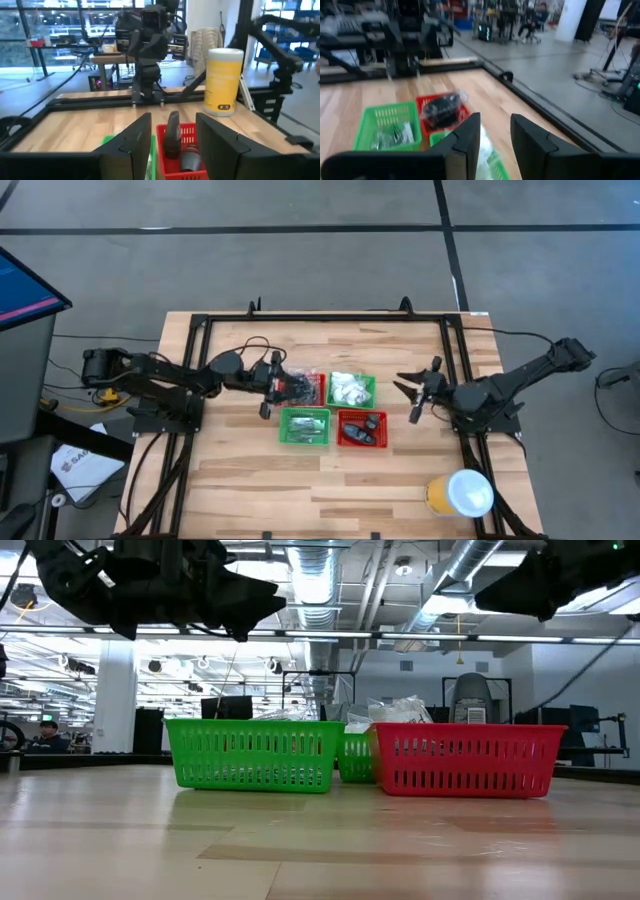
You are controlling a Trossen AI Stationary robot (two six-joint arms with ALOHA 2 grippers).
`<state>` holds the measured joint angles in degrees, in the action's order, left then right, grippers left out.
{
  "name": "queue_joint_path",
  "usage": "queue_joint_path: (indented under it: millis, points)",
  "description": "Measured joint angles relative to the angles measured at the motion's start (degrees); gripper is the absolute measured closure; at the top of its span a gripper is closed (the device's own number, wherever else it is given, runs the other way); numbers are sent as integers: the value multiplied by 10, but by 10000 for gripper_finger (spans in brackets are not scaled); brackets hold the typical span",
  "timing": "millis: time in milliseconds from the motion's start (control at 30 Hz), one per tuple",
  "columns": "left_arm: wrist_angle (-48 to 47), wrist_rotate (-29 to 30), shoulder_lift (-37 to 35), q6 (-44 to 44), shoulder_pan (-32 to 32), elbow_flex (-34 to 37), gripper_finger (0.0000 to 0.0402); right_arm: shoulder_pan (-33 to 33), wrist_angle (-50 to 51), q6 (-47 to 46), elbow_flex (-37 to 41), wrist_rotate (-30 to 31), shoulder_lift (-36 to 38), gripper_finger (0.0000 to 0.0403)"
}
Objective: Pick & Place Travel size toiletries
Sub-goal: Return to Home Position
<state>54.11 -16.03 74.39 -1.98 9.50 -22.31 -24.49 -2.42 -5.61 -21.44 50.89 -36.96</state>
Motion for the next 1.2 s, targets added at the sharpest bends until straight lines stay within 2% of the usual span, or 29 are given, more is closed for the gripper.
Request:
queue_joint_path:
  millis: [167,467,633,900,1067,1200]
  points:
    - [-1,-3,-49,28,34,36,257,27,-34,32,63,-29,102,306]
    - [-23,-4,-271,78,64,178,257,29,-36,76,120,-63,292,306]
    - [-88,-4,-378,97,75,219,257,29,30,58,122,-74,356,306]
    - [-284,-3,-465,104,75,219,257,33,127,-5,123,-73,361,306]
    - [-301,-2,-469,104,75,219,257,33,124,-35,143,-73,361,306]
    - [-301,0,-468,100,75,219,257,40,48,-13,188,-77,354,306]
